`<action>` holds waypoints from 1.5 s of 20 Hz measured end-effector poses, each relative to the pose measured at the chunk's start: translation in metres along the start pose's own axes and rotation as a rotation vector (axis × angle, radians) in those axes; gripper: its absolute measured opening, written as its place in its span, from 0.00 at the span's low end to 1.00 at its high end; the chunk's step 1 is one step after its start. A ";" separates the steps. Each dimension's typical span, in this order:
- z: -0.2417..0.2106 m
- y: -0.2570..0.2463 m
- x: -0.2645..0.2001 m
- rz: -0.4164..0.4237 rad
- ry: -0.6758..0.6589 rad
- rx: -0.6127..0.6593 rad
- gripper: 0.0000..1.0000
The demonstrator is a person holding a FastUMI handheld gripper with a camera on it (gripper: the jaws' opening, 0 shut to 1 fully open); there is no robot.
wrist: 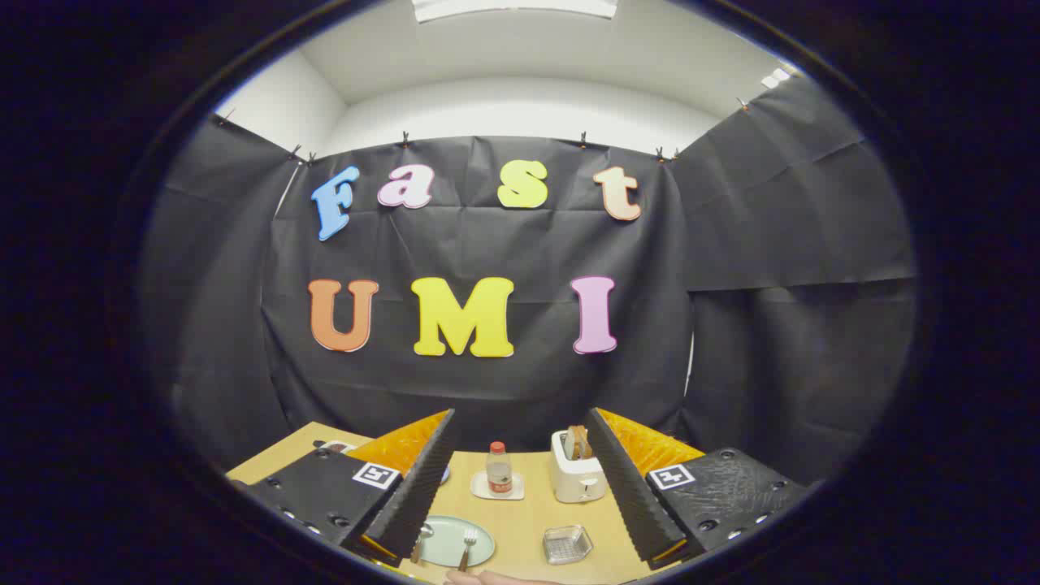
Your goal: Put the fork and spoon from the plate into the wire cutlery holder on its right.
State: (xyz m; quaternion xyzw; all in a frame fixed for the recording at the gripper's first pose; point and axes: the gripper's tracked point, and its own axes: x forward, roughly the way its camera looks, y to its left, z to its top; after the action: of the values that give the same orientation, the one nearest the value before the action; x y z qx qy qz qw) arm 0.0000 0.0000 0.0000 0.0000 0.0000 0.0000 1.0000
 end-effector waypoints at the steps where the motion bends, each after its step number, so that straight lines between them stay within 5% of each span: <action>1: -0.004 -0.001 0.001 0.000 0.010 0.007 0.95; 15: -0.037 0.013 0.014 0.046 0.079 -0.016 0.95; 30: -0.289 0.082 0.071 0.140 0.555 -0.076 0.96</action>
State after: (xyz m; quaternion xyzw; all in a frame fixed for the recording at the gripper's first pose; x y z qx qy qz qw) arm 0.0710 0.0824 -0.2892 -0.0375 0.2738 0.0692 0.9586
